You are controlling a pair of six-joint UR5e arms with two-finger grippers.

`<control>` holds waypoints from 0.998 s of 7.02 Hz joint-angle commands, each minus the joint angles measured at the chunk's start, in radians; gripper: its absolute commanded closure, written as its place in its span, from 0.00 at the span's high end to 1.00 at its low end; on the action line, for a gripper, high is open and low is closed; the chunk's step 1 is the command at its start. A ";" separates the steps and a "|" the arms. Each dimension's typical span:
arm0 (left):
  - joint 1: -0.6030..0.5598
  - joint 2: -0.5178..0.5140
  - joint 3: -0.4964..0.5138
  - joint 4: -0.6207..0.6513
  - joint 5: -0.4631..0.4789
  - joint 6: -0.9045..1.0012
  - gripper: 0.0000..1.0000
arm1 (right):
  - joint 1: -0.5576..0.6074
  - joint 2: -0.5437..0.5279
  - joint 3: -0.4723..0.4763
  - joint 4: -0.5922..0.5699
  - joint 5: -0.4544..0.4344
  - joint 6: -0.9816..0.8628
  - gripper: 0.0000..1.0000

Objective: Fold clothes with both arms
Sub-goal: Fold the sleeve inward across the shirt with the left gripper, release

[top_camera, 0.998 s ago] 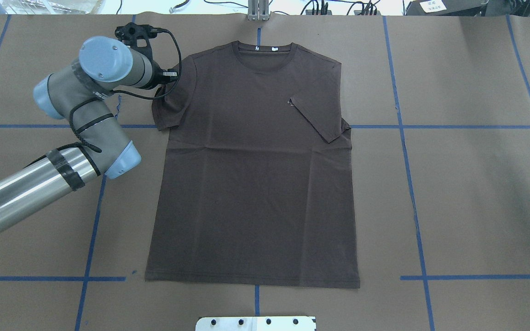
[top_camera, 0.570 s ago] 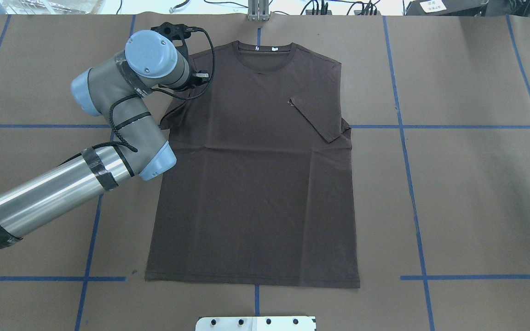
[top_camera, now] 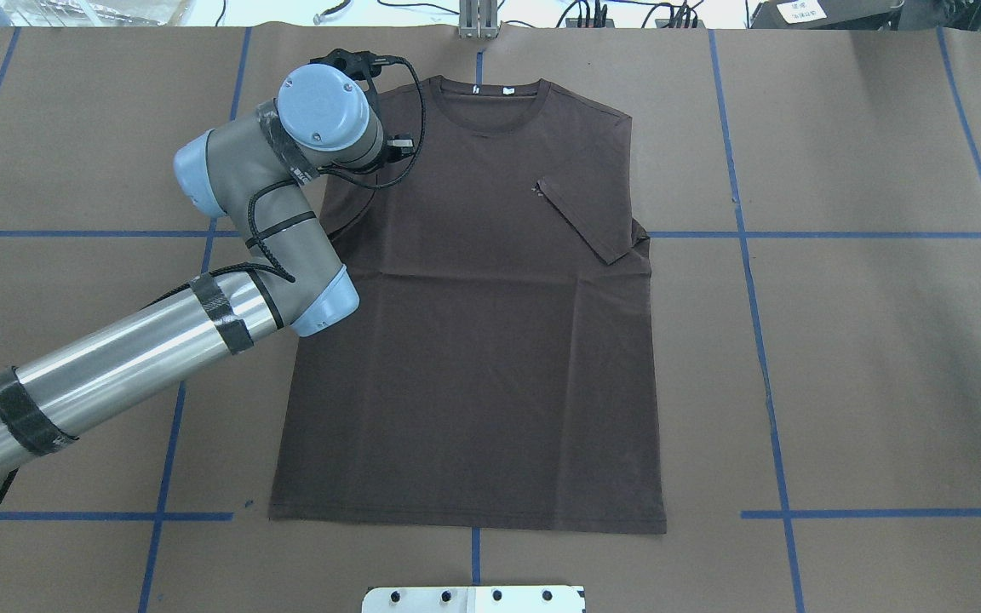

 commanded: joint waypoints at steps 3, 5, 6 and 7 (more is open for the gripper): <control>0.000 0.150 -0.263 0.009 -0.079 0.194 1.00 | -0.108 -0.003 0.110 0.002 -0.011 0.288 1.00; 0.016 0.244 -0.432 0.009 -0.104 0.194 1.00 | -0.306 -0.035 0.284 0.003 -0.172 0.624 1.00; 0.055 0.287 -0.490 0.009 -0.119 0.192 1.00 | -0.454 -0.063 0.381 0.003 -0.307 0.820 1.00; 0.078 0.336 -0.552 0.006 -0.124 0.156 1.00 | -0.595 -0.074 0.449 0.003 -0.434 0.998 1.00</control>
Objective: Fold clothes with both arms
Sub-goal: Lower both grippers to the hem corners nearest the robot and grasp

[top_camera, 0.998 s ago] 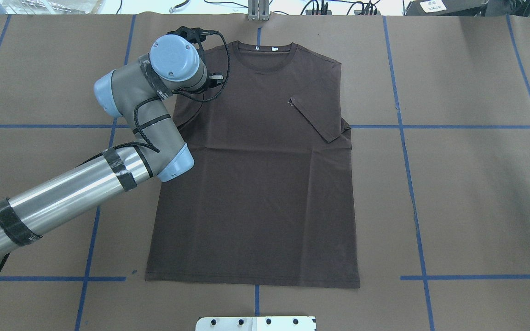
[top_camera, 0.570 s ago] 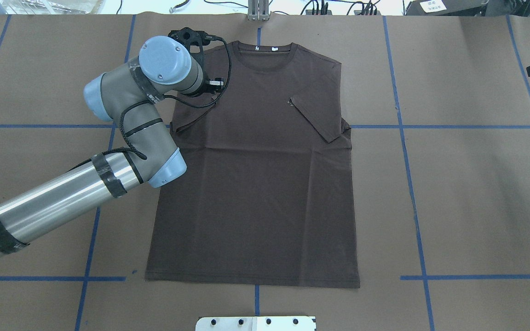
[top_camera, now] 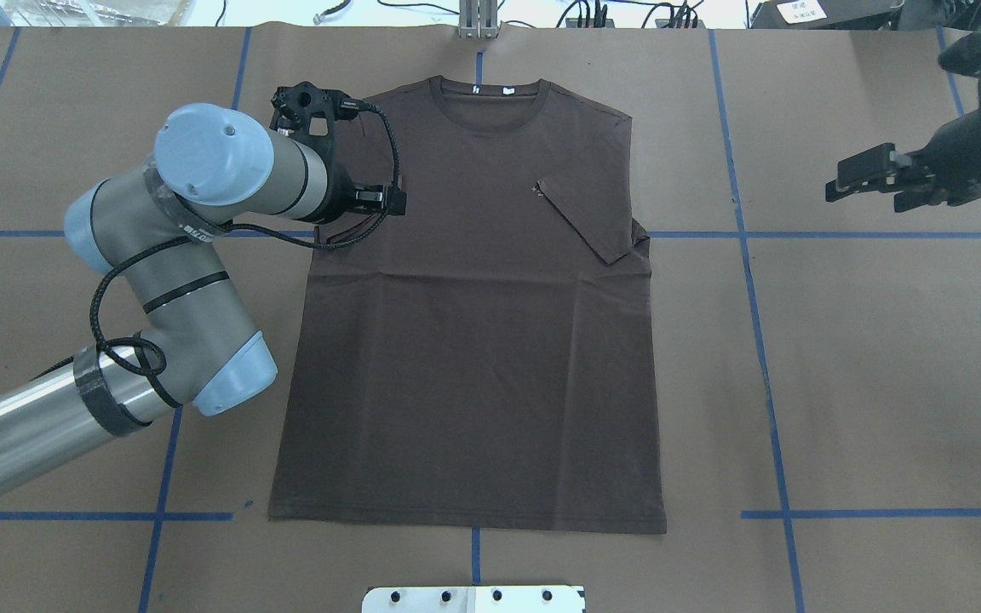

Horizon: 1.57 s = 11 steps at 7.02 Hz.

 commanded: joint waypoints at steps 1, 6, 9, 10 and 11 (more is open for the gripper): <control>0.077 0.132 -0.165 -0.002 -0.006 -0.063 1.00 | -0.322 -0.022 0.143 0.000 -0.289 0.390 1.00; 0.426 0.439 -0.433 -0.002 0.168 -0.524 0.52 | -0.923 -0.170 0.317 -0.001 -0.822 0.830 0.96; 0.534 0.507 -0.425 0.004 0.234 -0.631 0.46 | -0.932 -0.173 0.317 -0.001 -0.837 0.830 0.98; 0.533 0.518 -0.428 0.012 0.235 -0.630 0.47 | -0.934 -0.173 0.317 -0.001 -0.837 0.831 0.98; 0.531 0.523 -0.427 0.013 0.235 -0.625 0.47 | -0.934 -0.173 0.317 -0.001 -0.837 0.830 0.98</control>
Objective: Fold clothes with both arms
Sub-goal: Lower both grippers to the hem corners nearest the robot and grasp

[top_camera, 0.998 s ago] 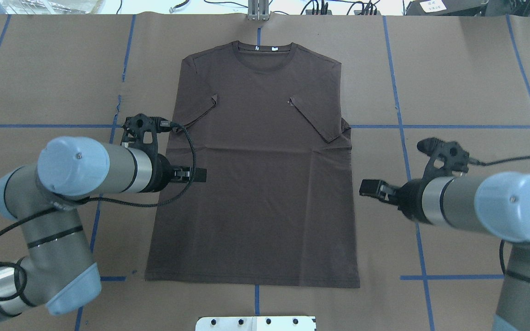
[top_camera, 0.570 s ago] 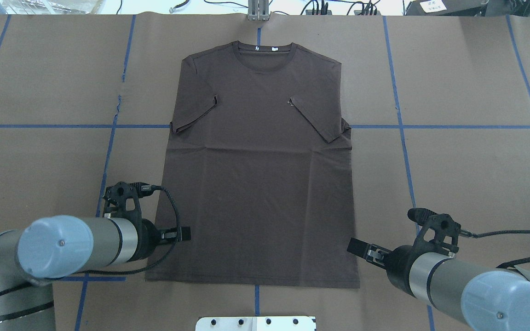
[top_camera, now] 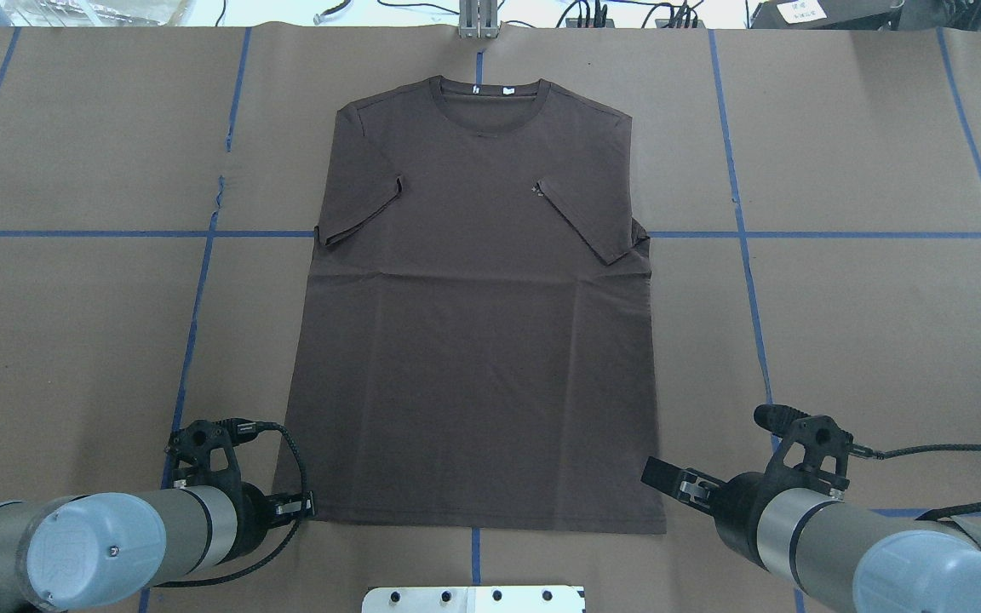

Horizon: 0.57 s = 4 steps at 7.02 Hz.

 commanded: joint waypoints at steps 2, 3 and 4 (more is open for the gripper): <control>0.001 0.010 -0.002 0.027 0.001 0.003 0.47 | 0.001 0.000 0.000 0.000 -0.003 0.001 0.98; 0.001 0.010 -0.001 0.028 0.001 0.003 0.47 | -0.001 0.000 0.000 0.000 -0.003 0.001 0.98; 0.001 0.010 0.005 0.028 0.001 0.005 0.47 | 0.001 0.000 0.000 0.000 -0.003 -0.001 0.98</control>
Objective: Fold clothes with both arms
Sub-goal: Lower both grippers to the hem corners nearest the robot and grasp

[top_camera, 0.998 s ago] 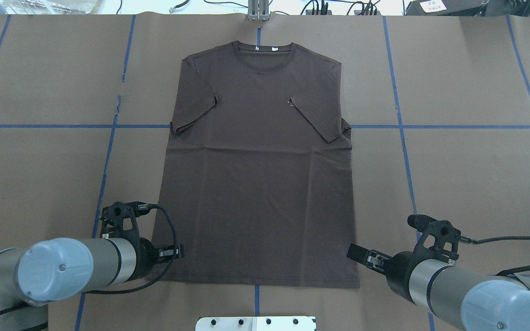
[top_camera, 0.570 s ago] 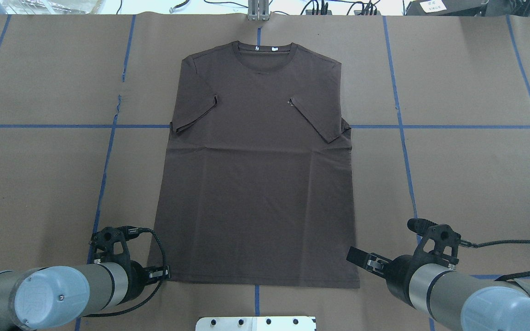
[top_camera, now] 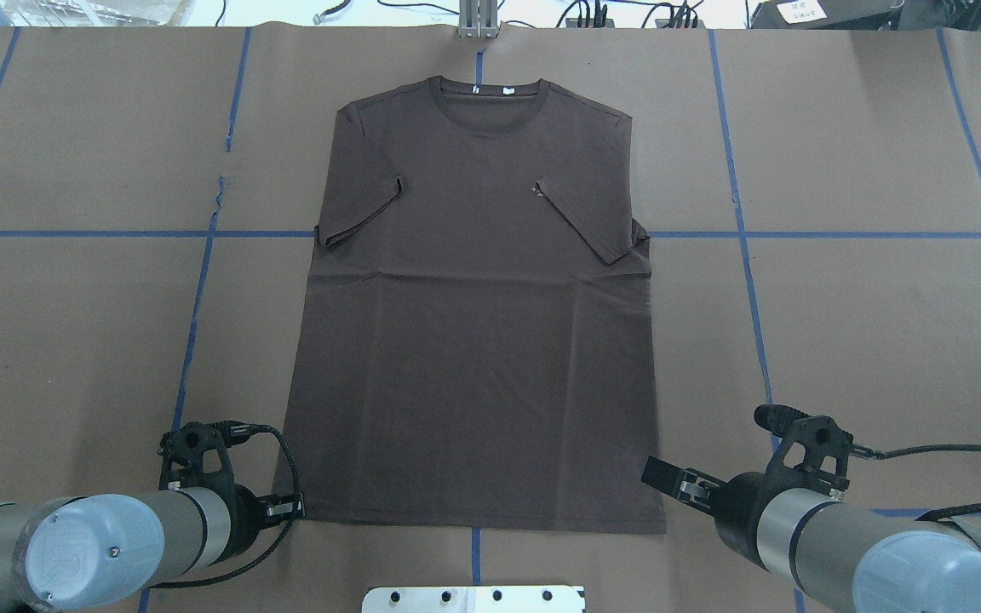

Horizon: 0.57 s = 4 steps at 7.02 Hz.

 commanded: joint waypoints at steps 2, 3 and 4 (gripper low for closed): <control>0.002 0.011 0.007 0.002 0.000 0.003 0.47 | -0.001 0.000 0.000 0.000 -0.009 -0.001 0.98; 0.002 0.013 0.007 0.002 0.000 0.003 0.47 | -0.001 0.000 0.000 0.000 -0.009 -0.001 0.98; 0.002 0.013 0.008 0.002 0.000 0.003 0.47 | -0.001 0.000 0.000 0.000 -0.009 -0.001 0.98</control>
